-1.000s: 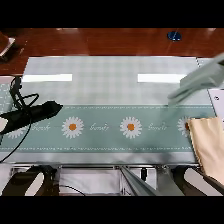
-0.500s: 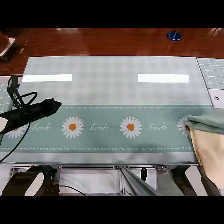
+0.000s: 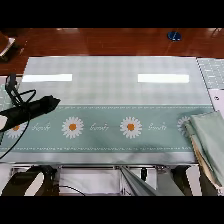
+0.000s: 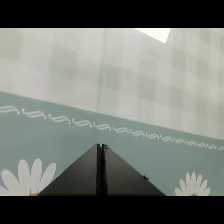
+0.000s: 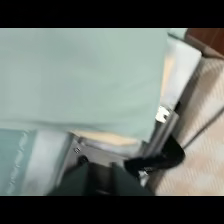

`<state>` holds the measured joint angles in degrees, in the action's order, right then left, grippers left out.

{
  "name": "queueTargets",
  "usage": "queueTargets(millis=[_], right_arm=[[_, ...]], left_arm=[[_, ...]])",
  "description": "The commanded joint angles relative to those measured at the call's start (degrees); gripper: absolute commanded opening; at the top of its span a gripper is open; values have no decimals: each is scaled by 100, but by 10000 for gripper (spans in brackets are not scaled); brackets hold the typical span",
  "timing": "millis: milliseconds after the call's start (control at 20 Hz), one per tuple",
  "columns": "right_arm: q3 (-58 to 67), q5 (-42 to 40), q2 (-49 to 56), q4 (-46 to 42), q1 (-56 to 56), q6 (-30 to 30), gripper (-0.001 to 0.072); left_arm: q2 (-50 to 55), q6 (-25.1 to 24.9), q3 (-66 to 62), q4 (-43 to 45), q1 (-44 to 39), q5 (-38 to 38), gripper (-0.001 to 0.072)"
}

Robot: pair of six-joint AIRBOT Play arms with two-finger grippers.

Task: Fold the shirts.

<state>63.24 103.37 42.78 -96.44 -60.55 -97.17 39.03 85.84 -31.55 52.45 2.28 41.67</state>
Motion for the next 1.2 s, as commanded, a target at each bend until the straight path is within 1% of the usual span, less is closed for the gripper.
queueTargets(millis=[0, 50, 100, 150, 200, 250, 300, 350, 450, 500, 550, 600, 650, 750, 850, 1000, 1150], right_arm=[[920, -699, 708, 2118, -26, 70, 18], [1266, -1088, 964, 3265, 37, 81, 18], [1578, -1600, 1189, 4203, 321, 166, 18], [1794, -2120, 1342, 4684, 793, 308, 18], [1937, -2594, 1447, 4763, 1427, 507, 18], [1965, -3084, 1528, 4599, 2238, 748, 18], [1965, -3427, 1620, 4179, 3101, 861, 18], [1965, -3628, 1746, 3650, 3932, 872, 18], [1956, -3810, 2146, 2214, 5534, 868, 18], [1908, -3862, 2428, 1401, 6220, 793, 18], [1825, -3897, 2712, 732, 6701, 586, 18], [1753, -3904, 3029, 184, 7031, 286, 18], [1707, -3882, 3386, -120, 7197, -63, 17], [1709, -3713, 3960, -63, 7213, -319, 17], [1709, -3565, 4264, -105, 7204, -393, 17], [1709, -3558, 4393, -118, 7204, -439, 18], [1709, -3482, 4369, -118, 7204, -437, 18]], left_arm=[[251, -144, -664, 0, 44, -245, 26], [444, -186, -1117, -4, 17, -212, 26], [680, -273, -1641, -7, -44, -144, 26], [984, -271, -2253, -2, -162, -11, 26], [1307, -273, -2868, 0, -341, 168, 26], [1617, -289, -3392, 4, -570, 345, 26], [1923, -389, -3858, 28, -870, 525, 25], [2166, -435, -4164, 151, -1187, 680, 25], [2496, -409, -4301, 857, -1928, 850, 25], [2636, -216, -4192, 1475, -2271, 846, 25], [2780, 153, -4063, 2127, -2498, 835, 25], [2973, 511, -3952, 2736, -2601, 841, 26], [3154, 721, -3895, 3056, -2583, 872, 26], [3453, 791, -3897, 3158, -2354, 997, 27], [3578, 791, -3895, 3156, -2153, 1005, 26], [3622, 793, -3897, 3156, -1980, 997, 26], [3639, 791, -3897, 3156, -1980, 992, 26]])
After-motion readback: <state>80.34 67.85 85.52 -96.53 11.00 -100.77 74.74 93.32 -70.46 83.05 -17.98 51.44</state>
